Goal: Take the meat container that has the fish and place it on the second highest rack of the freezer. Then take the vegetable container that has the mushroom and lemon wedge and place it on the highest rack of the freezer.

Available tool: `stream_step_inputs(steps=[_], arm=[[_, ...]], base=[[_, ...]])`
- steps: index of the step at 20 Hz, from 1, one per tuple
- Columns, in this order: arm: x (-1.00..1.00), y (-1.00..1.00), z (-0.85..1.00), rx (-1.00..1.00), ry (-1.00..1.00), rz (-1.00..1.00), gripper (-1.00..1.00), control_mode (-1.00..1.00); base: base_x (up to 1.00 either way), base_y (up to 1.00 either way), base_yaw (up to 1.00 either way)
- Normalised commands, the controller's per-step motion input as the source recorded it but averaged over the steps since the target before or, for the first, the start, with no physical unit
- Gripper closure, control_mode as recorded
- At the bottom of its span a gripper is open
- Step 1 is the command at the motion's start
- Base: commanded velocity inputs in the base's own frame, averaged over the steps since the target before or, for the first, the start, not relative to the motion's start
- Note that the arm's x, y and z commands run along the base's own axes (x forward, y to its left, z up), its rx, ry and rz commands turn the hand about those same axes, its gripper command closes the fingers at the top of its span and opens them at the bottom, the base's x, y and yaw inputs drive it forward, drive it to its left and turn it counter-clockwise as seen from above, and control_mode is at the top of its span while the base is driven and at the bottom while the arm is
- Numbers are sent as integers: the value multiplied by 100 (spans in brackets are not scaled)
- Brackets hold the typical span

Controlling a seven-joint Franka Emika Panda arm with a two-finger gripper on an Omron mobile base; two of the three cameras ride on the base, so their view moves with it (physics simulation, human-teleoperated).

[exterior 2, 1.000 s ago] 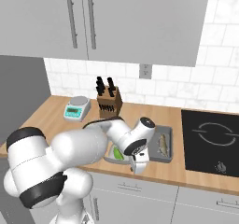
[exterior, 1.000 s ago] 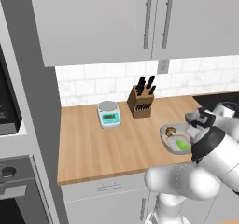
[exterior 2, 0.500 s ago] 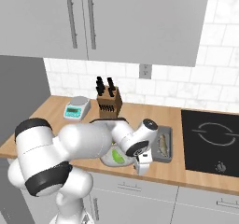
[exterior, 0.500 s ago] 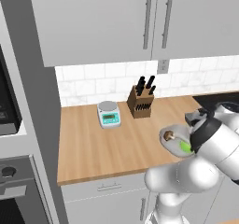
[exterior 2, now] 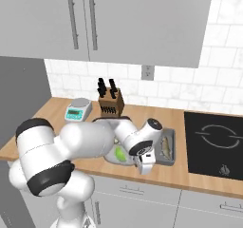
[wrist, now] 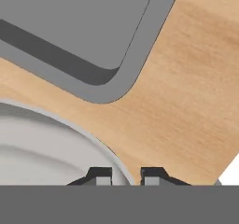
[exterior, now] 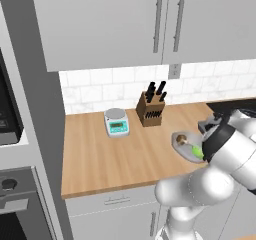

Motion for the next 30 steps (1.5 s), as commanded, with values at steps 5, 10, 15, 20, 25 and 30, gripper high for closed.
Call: stream_step_inputs(steps=[5, 10, 15, 20, 25, 30], arm=[[-7, 48, 91, -10, -8, 10, 100, -100], [-9, 56, 100, -12, -11, 23, 100, -100], [-40, 51, 100, -6, -18, 17, 100, -100], [-41, 36, 100, -2, -18, 17, 100, -100], [-10, 29, 100, -5, -11, 30, 100, -100], [0, 40, 100, -6, -7, 27, 100, -100]], base=[[0, 0, 0], [0, 0, 0], [0, 0, 0], [0, 0, 0], [0, 0, 0], [0, 0, 0]])
